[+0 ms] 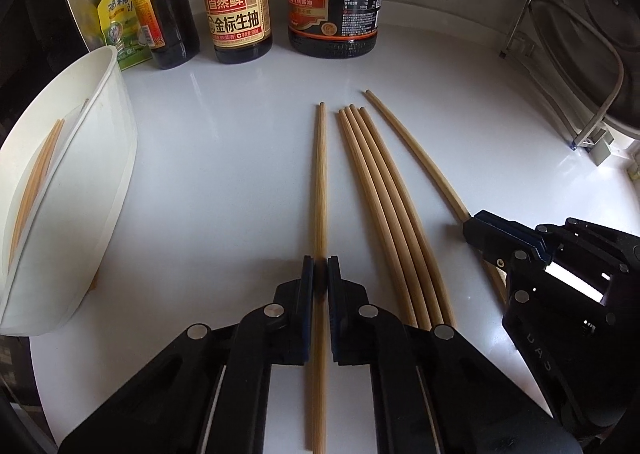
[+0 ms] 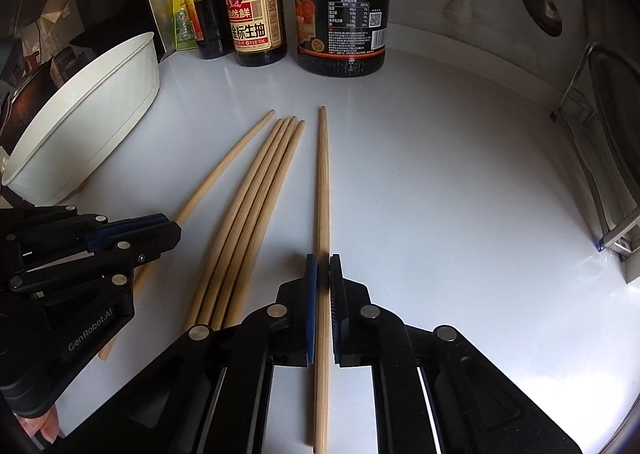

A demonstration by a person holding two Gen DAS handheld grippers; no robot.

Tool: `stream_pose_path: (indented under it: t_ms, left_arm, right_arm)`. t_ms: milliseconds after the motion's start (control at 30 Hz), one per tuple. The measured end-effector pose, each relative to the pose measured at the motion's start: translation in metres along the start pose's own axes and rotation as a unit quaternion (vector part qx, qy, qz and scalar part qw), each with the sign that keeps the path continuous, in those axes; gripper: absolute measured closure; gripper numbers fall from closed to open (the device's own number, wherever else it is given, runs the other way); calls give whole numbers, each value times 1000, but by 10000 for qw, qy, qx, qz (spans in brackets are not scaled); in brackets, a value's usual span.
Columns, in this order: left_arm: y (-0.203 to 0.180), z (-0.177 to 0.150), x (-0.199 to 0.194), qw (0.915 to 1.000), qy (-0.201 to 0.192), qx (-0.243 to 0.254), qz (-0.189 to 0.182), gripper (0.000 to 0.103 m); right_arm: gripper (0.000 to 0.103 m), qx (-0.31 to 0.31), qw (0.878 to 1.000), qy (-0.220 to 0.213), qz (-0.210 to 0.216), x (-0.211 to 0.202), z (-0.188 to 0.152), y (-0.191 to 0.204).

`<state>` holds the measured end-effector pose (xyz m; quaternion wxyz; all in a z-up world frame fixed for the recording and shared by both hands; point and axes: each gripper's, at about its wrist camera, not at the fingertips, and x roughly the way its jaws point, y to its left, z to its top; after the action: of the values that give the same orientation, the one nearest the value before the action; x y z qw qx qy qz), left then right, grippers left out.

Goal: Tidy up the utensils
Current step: 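Carry both held chopsticks over the water basin and lower them in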

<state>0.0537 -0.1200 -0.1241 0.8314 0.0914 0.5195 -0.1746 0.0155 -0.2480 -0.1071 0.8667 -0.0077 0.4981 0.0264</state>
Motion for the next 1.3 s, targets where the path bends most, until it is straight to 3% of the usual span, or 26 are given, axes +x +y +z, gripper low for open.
stream_pose_path:
  t_ms: [267,400,733,1067,1300]
  left_arm:
    - [12,2,-34,9998,-118,69,-109,96]
    - [25,9,-62,9995,-273,36,-176,96]
    - [96,26,-128,9969,-765,-179,48,96]
    - [208,32,-129,9925,-781,-668,670,96]
    - [258,40,-98,9926,-528,-800,742,96]
  right_arm:
    - [97,510,9985,-112,174,-32,1,-2]
    - [97,457,9985,-271,142,-59,12,10]
    - [97,286,9962,-667,475,-96,55,66]
    - [97,-223,9916,-738,1039,-67,125,161]
    - [97,-299,9906,-414,1269,-23,157,219]
